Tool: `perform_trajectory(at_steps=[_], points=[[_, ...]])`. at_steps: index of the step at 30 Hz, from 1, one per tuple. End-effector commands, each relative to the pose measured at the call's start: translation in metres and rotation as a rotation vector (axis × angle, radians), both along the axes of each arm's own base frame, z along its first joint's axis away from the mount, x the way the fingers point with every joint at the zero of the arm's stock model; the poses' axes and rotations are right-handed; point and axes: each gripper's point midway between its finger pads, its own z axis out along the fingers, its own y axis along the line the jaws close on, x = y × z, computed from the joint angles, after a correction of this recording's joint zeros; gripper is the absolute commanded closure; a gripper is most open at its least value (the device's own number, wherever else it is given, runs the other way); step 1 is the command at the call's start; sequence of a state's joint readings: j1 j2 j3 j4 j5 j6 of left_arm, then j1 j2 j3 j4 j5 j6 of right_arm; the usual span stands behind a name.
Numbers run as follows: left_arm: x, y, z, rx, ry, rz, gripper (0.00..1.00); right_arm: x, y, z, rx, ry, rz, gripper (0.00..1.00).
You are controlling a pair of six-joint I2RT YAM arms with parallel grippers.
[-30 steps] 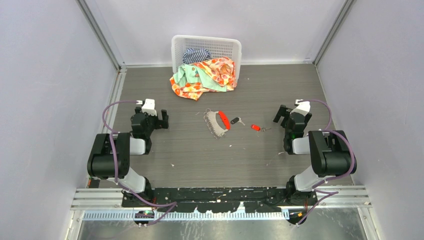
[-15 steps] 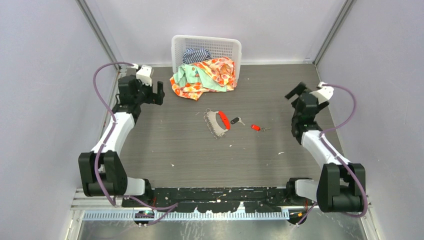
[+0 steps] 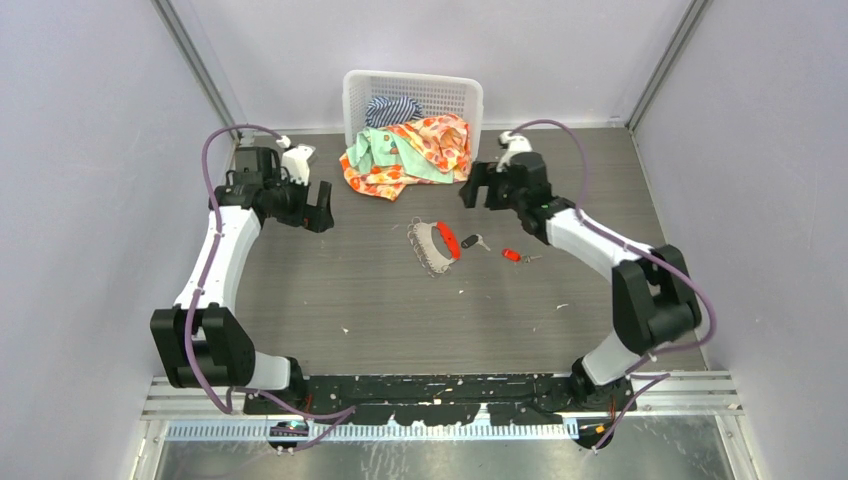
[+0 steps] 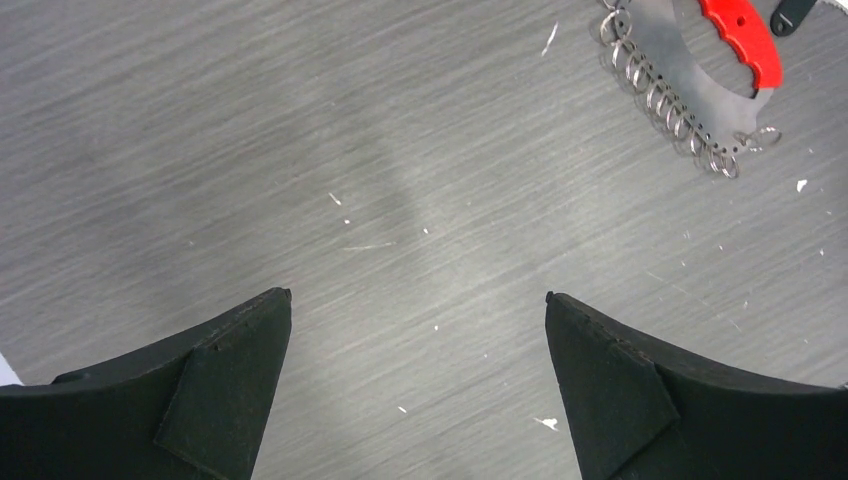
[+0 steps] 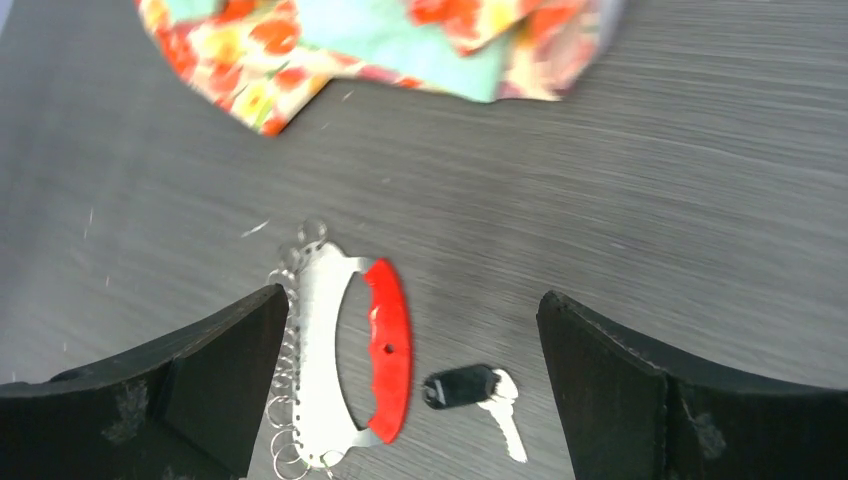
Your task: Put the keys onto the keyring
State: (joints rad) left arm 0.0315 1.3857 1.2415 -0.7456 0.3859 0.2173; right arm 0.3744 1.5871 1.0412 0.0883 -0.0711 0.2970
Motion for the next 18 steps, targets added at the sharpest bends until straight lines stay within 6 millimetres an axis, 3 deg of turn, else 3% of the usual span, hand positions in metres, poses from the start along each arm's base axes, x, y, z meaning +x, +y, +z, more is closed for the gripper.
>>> perform_trajectory(at_steps=[1, 5, 10, 18], points=[[-0.018, -0.005, -0.002, -0.033, 0.103, -0.012, 0.00, -0.003, 0.057, -0.006, -0.044, 0.017, 0.278, 0.02], [-0.020, -0.001, -0.005, -0.015, 0.113, 0.000, 0.00, 0.006, 0.090, -0.036, -0.097, 0.112, 0.372, 0.23], [-0.021, 0.001, -0.006, -0.003, 0.120, 0.006, 0.00, 0.020, 0.119, -0.068, -0.171, 0.144, 0.422, 0.22], [-0.021, 0.004, -0.001, 0.015, 0.108, 0.016, 0.02, 0.030, 0.140, -0.091, -0.150, 0.178, 0.441, 0.35]])
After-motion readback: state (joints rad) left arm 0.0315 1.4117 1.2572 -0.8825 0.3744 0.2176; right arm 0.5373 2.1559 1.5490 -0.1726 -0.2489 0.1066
